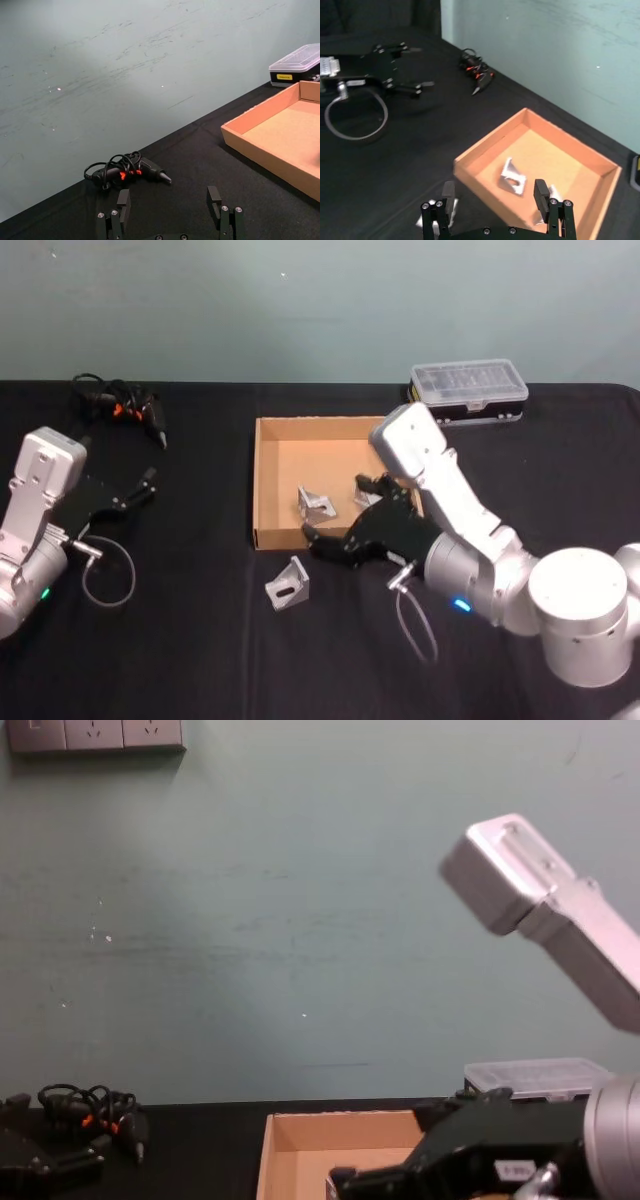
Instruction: Use one hand to pick up the angle iron from the table and place it into the box.
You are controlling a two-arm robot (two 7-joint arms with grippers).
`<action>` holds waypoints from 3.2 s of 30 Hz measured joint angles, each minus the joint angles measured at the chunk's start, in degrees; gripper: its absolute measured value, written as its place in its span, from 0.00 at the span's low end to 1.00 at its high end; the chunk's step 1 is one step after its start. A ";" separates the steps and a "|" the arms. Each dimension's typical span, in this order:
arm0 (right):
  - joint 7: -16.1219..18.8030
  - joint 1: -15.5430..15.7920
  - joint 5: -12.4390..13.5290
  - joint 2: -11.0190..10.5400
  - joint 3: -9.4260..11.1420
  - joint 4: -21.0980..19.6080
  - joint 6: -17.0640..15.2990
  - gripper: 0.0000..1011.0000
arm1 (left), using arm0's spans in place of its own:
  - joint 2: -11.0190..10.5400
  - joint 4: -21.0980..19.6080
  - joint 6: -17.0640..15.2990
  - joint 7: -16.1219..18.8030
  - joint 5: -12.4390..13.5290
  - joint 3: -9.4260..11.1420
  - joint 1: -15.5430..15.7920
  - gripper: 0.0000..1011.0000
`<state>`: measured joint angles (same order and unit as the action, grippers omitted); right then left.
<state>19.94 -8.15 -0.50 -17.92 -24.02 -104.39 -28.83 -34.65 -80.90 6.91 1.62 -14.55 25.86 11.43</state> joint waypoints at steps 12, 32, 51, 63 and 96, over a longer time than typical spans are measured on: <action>-1.36 1.77 -6.01 0.81 -3.85 -1.01 -2.91 0.99 | 0.00 0.00 0.00 0.00 0.00 0.00 0.00 0.99; 1.21 1.18 -7.68 4.03 -3.16 1.81 -8.91 0.99 | 0.00 0.00 0.00 0.00 0.00 0.00 0.00 0.99; 3.13 0.44 -7.84 9.12 -1.02 5.18 -13.83 0.99 | 0.00 0.00 0.00 0.00 0.00 0.00 0.00 0.99; 4.02 0.01 -8.60 11.04 -0.34 6.76 -14.49 0.99 | 0.00 0.00 0.00 0.00 0.00 0.00 0.00 0.99; 5.10 -0.10 -9.96 11.49 0.01 7.80 -13.16 0.10 | 0.00 0.00 0.00 0.00 0.00 0.00 0.00 0.99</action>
<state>25.04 -8.25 -10.46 -6.43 -24.02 -96.59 -41.99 -34.64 -80.90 6.91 1.62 -14.55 25.86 11.43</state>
